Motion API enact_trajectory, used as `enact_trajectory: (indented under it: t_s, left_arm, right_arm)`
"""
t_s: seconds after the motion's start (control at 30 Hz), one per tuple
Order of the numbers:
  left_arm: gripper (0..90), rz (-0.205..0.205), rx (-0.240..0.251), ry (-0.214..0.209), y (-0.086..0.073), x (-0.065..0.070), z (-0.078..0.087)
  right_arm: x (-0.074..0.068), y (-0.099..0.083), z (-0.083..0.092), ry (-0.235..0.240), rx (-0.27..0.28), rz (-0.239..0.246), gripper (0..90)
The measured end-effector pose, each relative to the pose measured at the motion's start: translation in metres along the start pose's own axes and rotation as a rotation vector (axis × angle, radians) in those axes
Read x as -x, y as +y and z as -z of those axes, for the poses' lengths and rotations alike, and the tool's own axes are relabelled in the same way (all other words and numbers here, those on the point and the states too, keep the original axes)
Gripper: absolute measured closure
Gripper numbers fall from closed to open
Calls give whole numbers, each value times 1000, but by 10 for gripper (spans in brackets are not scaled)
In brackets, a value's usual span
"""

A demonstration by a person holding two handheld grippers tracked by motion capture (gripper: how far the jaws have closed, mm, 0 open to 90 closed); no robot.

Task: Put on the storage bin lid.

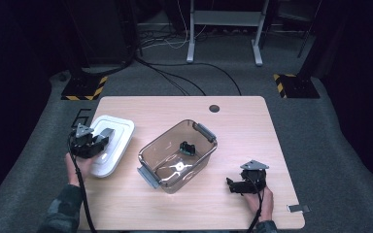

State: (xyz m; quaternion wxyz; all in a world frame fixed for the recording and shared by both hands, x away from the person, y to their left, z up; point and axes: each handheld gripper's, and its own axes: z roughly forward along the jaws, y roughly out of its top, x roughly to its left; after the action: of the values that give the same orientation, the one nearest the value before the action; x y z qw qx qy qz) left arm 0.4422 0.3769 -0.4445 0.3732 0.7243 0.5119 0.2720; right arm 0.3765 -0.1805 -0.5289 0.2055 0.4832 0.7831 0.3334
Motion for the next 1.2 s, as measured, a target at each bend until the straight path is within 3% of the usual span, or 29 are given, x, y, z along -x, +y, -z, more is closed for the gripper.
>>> enact_trajectory:
  t_s: [0.57, 1.2]
  left_arm:
    - [667, -21, 32, -22, 31, -1, 17]
    - [667, -73, 63, -61, 63, 13, 27]
  right_arm:
    - [0, 0, 0, -5, 2, 2, 24]
    - [0, 0, 0, -4, 1, 1, 24]
